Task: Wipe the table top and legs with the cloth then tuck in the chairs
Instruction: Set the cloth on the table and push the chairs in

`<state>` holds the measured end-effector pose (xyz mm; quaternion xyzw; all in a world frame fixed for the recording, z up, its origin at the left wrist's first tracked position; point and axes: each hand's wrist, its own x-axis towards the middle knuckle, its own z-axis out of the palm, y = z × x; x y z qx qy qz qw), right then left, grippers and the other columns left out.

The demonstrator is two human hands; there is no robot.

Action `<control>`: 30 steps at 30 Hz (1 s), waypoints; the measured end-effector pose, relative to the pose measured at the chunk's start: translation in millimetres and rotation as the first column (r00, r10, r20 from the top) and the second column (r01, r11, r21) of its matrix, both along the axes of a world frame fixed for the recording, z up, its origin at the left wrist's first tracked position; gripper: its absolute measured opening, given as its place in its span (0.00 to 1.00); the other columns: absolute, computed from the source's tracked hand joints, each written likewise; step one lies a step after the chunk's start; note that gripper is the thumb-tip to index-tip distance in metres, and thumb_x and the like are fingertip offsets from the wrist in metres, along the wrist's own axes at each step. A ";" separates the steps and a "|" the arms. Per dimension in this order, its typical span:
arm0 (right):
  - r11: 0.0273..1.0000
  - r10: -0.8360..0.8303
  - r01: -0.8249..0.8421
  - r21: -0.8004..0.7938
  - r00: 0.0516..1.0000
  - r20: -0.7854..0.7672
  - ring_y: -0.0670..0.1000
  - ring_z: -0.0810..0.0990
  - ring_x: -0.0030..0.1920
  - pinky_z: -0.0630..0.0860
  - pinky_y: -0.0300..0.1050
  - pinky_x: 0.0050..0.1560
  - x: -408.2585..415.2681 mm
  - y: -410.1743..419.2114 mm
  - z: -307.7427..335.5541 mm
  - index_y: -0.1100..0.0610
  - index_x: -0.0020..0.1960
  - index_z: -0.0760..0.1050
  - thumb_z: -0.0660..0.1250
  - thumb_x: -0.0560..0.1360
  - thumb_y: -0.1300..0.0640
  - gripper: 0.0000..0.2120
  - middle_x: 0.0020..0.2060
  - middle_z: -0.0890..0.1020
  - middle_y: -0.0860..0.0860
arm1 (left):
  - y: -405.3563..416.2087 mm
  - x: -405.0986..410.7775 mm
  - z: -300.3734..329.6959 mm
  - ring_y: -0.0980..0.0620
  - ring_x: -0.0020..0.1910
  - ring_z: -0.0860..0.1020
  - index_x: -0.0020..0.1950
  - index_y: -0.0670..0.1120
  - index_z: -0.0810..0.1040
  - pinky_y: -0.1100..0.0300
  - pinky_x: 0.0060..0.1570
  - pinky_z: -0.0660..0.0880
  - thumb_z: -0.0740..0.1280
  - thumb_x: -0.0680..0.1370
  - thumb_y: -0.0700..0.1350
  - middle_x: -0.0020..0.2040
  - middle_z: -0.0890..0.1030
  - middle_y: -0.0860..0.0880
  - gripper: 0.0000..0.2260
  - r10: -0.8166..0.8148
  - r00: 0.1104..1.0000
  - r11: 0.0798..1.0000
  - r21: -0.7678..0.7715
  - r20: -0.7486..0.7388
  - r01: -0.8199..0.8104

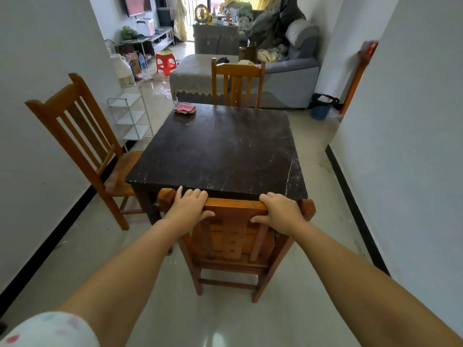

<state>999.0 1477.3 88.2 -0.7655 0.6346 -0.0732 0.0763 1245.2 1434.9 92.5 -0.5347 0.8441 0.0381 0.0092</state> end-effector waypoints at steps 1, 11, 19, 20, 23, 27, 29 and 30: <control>1.000 0.001 -0.001 -0.004 1.000 -0.002 0.45 0.71 0.44 0.72 0.40 0.42 0.5 -2.6 -0.4 0.49 0.51 0.68 0.64 0.71 0.37 0.18 0.43 0.73 0.45 | -2.8 0.2 -0.1 0.49 0.63 0.69 0.60 0.48 0.68 0.45 0.72 0.51 0.59 0.77 0.58 0.58 0.73 0.50 0.18 0.001 1.000 1.000 0.001 0.003 -0.001; 0.996 -0.023 0.027 0.080 0.999 -0.042 0.47 0.73 0.45 0.74 0.42 0.44 9.4 -9.9 6.6 0.48 0.48 0.64 0.65 0.71 0.37 0.18 0.43 0.71 0.45 | -7.1 3.2 1.0 0.48 0.64 0.68 0.63 0.47 0.67 0.45 0.71 0.51 0.58 0.77 0.58 0.61 0.72 0.48 0.20 0.022 1.000 1.000 0.009 0.013 -0.022; 0.991 -0.083 0.077 0.105 0.995 0.060 0.54 0.67 0.68 0.65 0.57 0.66 40.4 -25.7 45.0 0.50 0.71 0.61 0.53 0.75 0.34 0.30 0.68 0.68 0.52 | -5.6 22.6 45.4 0.51 0.62 0.69 0.68 0.47 0.64 0.57 0.59 0.68 0.60 0.77 0.59 0.64 0.70 0.49 0.25 -0.070 0.979 0.991 -0.126 -0.193 0.046; 0.997 -0.062 0.058 0.052 0.996 0.065 0.54 0.67 0.68 0.65 0.56 0.65 49.4 -31.1 52.3 0.50 0.71 0.61 0.53 0.76 0.36 0.28 0.68 0.68 0.52 | -8.2 28.0 54.5 0.51 0.61 0.70 0.68 0.47 0.65 0.57 0.58 0.69 0.59 0.77 0.59 0.63 0.71 0.49 0.24 -0.080 0.974 0.982 -0.186 -0.214 0.040; 0.998 0.012 -0.008 -0.067 0.998 0.062 0.54 0.67 0.67 0.66 0.55 0.64 84.0 -53.8 71.3 0.51 0.71 0.62 0.52 0.78 0.38 0.26 0.68 0.69 0.52 | -15.9 60.9 77.3 0.50 0.59 0.71 0.66 0.46 0.67 0.56 0.57 0.69 0.58 0.78 0.58 0.61 0.73 0.47 0.22 -0.002 0.972 0.961 -0.270 -0.233 -0.063; 0.986 0.126 -0.117 -0.117 0.989 0.073 0.55 0.68 0.67 0.66 0.55 0.64 145.3 -86.7 81.5 0.51 0.70 0.63 0.52 0.78 0.39 0.25 0.67 0.70 0.52 | -17.2 129.7 88.8 0.49 0.59 0.72 0.65 0.46 0.68 0.55 0.57 0.71 0.59 0.78 0.56 0.61 0.73 0.46 0.20 0.135 0.968 0.951 -0.246 -0.211 -0.186; 0.975 0.194 -0.184 -0.126 0.979 0.069 0.55 0.68 0.66 0.66 0.56 0.64 179.7 -104.2 80.8 0.50 0.70 0.63 0.52 0.78 0.40 0.24 0.67 0.70 0.52 | -20.1 166.6 87.9 0.50 0.58 0.72 0.65 0.46 0.68 0.56 0.57 0.70 0.59 0.78 0.57 0.61 0.73 0.47 0.20 0.199 0.960 0.944 -0.225 -0.195 -0.241; 0.969 0.222 -0.213 -0.126 0.973 0.066 0.55 0.68 0.66 0.65 0.56 0.64 197.5 -113.5 80.1 0.50 0.70 0.63 0.52 0.78 0.40 0.24 0.67 0.70 0.52 | -24.0 185.5 86.2 0.50 0.59 0.72 0.66 0.47 0.68 0.55 0.57 0.70 0.58 0.78 0.57 0.62 0.73 0.47 0.21 0.233 0.956 0.940 -0.211 -0.180 -0.268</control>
